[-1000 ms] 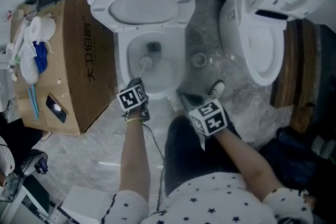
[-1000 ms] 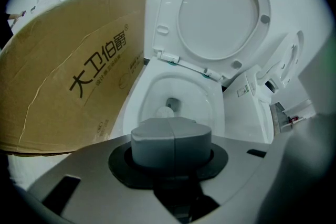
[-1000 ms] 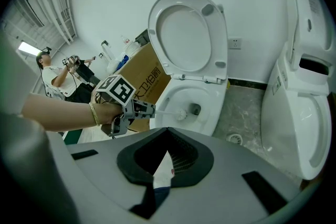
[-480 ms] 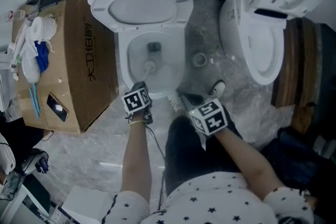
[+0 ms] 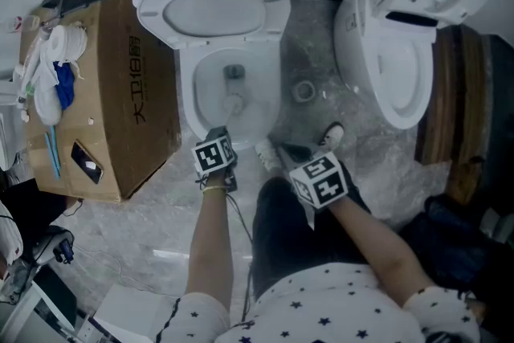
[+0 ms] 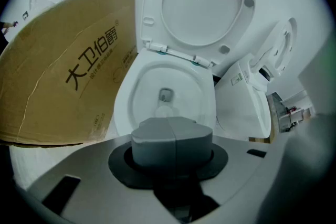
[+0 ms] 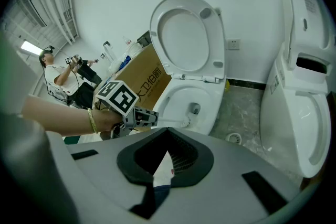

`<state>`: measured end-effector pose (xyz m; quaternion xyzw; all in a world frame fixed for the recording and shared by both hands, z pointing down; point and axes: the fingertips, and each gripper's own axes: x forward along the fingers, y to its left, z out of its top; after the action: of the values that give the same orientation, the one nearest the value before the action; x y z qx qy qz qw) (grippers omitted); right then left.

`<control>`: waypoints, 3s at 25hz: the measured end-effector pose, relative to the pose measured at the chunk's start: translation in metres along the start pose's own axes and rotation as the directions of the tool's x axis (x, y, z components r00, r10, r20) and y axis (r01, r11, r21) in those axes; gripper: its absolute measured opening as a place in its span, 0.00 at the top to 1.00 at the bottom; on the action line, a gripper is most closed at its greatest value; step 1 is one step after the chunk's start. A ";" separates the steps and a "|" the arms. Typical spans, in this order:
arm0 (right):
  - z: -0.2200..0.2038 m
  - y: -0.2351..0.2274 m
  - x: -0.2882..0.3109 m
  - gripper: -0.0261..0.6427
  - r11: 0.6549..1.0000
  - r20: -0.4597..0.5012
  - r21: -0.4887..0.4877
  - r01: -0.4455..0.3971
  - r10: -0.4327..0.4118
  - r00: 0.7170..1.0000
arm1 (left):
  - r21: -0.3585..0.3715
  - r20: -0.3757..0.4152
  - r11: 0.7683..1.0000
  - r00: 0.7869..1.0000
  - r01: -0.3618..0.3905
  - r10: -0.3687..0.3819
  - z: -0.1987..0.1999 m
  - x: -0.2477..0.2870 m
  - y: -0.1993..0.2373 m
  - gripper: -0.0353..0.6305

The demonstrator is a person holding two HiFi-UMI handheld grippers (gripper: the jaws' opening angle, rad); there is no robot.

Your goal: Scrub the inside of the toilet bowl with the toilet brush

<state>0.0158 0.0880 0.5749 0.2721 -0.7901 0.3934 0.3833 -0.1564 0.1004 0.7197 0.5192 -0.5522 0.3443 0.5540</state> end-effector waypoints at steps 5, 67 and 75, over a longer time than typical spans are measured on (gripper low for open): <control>-0.004 -0.003 -0.005 0.95 1.000 0.005 0.005 0.002 -0.002 1.000 | 0.008 -0.003 1.000 1.000 0.016 -0.016 -0.003 0.002 -0.012 0.73; 0.011 -0.030 0.005 0.95 0.999 -0.025 0.047 0.015 -0.014 1.000 | 0.061 0.049 0.997 0.997 0.051 -0.054 0.113 0.023 -0.053 0.73; 0.013 -0.030 0.008 0.95 0.999 -0.029 0.040 0.011 -0.010 1.000 | 0.030 0.070 0.999 0.997 0.027 -0.029 0.122 0.017 -0.033 0.73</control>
<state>0.0282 0.0603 0.5884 0.2783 -0.7751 0.4110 0.3910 -0.1529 -0.0274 0.7117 0.5467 -0.5590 0.3260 0.5313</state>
